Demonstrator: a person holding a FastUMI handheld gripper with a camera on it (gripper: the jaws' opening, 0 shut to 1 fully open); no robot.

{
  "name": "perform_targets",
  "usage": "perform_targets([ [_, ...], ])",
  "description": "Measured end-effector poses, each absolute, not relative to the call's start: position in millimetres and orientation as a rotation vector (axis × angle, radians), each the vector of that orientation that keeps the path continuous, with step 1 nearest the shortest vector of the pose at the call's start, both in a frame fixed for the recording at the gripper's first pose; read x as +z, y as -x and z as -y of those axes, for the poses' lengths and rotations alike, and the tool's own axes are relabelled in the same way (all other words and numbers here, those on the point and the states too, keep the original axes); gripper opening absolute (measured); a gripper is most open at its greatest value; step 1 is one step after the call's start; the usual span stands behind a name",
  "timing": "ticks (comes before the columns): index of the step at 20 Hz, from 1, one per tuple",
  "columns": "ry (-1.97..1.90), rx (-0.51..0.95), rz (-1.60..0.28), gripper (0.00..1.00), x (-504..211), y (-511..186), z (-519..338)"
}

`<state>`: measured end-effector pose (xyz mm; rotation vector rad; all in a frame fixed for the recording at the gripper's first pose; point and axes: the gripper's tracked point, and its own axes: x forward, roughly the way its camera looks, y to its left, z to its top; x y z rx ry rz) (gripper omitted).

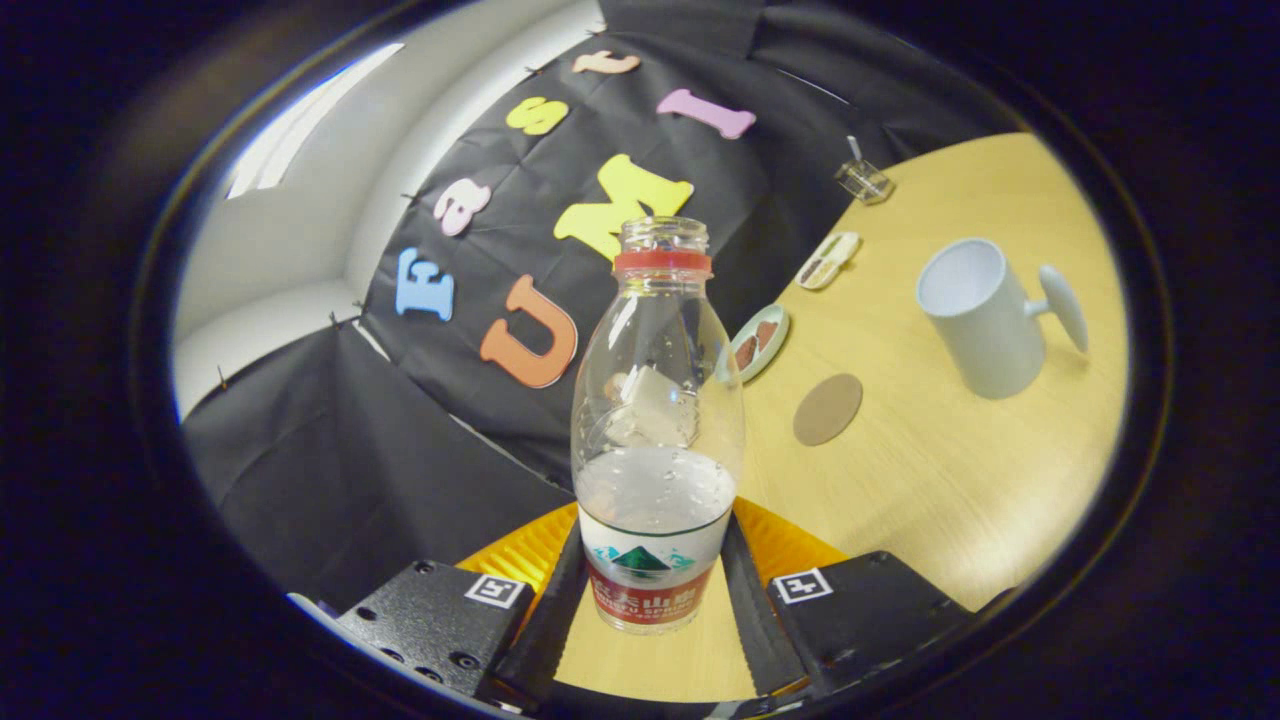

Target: Take the bottle from table, then pour the juice into the cup, finally place the bottle on the coaster

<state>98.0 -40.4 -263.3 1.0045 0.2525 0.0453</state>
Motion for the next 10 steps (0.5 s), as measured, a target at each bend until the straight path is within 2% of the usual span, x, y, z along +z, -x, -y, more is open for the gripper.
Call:
perform_targets([
  [5, -1.288, 0.014, -0.184, 0.75, -259.0, -104.3, 64.9],
  [10, -1.407, -0.022, -0.170, 0.75, -263.9, -111.5, 85.3],
])
